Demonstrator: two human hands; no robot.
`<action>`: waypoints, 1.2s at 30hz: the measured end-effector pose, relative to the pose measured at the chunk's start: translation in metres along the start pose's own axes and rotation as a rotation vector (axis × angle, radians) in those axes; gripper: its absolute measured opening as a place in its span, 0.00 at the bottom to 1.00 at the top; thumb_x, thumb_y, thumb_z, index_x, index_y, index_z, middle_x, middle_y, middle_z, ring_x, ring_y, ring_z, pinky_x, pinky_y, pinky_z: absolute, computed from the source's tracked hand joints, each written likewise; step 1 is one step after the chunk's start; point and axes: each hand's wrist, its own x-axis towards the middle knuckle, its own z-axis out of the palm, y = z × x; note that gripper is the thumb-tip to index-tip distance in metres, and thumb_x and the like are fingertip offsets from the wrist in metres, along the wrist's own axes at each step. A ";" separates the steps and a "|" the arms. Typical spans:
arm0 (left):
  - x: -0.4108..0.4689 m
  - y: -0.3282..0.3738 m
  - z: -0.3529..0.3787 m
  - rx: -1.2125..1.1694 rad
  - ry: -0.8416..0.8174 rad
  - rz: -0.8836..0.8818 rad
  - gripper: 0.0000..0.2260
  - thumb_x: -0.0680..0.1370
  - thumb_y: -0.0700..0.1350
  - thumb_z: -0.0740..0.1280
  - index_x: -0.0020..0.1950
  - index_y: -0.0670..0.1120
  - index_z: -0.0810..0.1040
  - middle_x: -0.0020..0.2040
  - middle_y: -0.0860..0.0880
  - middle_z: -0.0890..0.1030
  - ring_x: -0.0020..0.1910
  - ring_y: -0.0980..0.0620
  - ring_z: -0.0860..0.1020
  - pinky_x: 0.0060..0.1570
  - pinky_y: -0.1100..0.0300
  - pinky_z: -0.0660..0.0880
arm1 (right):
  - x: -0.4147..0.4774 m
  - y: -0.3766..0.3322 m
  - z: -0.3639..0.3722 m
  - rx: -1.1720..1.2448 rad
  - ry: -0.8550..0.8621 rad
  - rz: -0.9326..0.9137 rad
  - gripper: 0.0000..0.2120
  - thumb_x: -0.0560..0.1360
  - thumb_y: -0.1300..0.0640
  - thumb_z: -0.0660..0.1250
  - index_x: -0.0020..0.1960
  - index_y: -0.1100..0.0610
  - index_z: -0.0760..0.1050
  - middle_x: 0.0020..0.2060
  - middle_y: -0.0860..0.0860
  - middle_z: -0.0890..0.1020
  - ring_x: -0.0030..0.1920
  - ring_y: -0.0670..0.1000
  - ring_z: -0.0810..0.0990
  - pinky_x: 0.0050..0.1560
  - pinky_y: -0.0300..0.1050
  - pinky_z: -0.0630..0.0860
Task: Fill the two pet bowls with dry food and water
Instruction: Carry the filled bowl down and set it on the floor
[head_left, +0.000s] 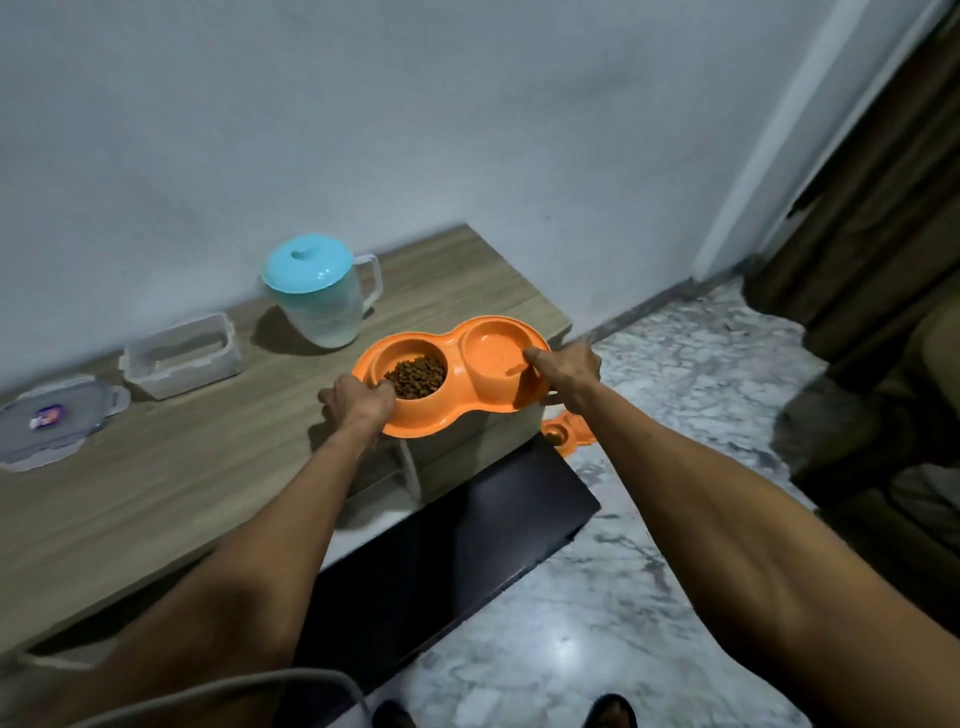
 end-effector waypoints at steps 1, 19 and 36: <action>-0.009 0.014 0.015 -0.001 -0.009 0.017 0.21 0.77 0.48 0.67 0.65 0.36 0.75 0.68 0.34 0.70 0.65 0.34 0.72 0.62 0.48 0.71 | 0.009 0.004 -0.021 0.010 0.008 -0.002 0.21 0.67 0.48 0.77 0.48 0.64 0.76 0.50 0.61 0.83 0.45 0.64 0.84 0.33 0.60 0.84; -0.109 0.240 0.257 -0.043 -0.053 0.160 0.21 0.77 0.49 0.66 0.64 0.35 0.75 0.68 0.34 0.70 0.64 0.35 0.73 0.62 0.47 0.74 | 0.200 0.045 -0.301 0.112 0.080 -0.022 0.23 0.69 0.51 0.75 0.55 0.66 0.77 0.52 0.62 0.82 0.45 0.63 0.84 0.24 0.48 0.79; -0.001 0.338 0.500 -0.075 -0.059 0.020 0.22 0.76 0.51 0.69 0.59 0.34 0.77 0.62 0.35 0.75 0.60 0.35 0.76 0.57 0.47 0.76 | 0.472 0.076 -0.329 0.054 0.089 0.042 0.16 0.69 0.52 0.74 0.50 0.61 0.77 0.46 0.58 0.80 0.42 0.59 0.82 0.35 0.54 0.84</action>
